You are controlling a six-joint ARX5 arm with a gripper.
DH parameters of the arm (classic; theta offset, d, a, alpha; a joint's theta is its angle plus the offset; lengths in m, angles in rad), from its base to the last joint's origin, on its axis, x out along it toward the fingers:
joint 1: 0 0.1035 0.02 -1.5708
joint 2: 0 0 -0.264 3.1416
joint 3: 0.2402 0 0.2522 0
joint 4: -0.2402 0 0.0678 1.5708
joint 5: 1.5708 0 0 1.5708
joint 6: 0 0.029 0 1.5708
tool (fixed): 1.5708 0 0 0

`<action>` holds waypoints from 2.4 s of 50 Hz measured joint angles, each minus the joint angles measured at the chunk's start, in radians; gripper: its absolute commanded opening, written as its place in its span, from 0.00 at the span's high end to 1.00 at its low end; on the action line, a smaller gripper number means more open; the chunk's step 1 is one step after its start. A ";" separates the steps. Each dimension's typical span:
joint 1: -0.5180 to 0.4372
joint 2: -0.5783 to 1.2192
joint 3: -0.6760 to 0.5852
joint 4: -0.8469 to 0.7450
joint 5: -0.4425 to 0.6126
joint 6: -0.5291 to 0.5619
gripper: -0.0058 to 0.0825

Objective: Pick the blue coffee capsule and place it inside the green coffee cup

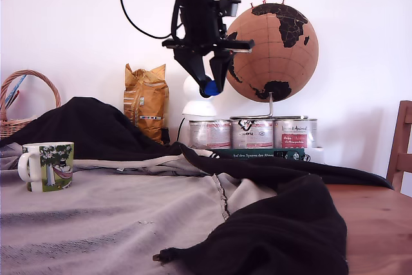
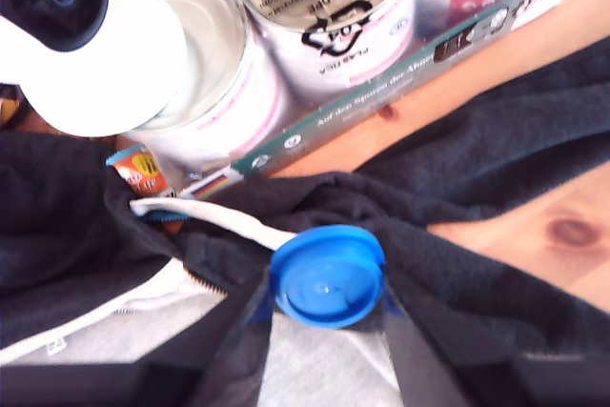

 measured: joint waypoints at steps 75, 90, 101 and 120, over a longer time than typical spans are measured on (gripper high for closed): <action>0.338 -0.640 -1.009 0.286 0.035 0.071 0.96; 0.427 -0.640 -1.114 0.415 0.079 0.074 0.96; 0.522 -0.640 -1.119 0.447 0.116 0.074 0.96; 0.555 -0.618 -1.119 0.461 0.180 0.074 0.96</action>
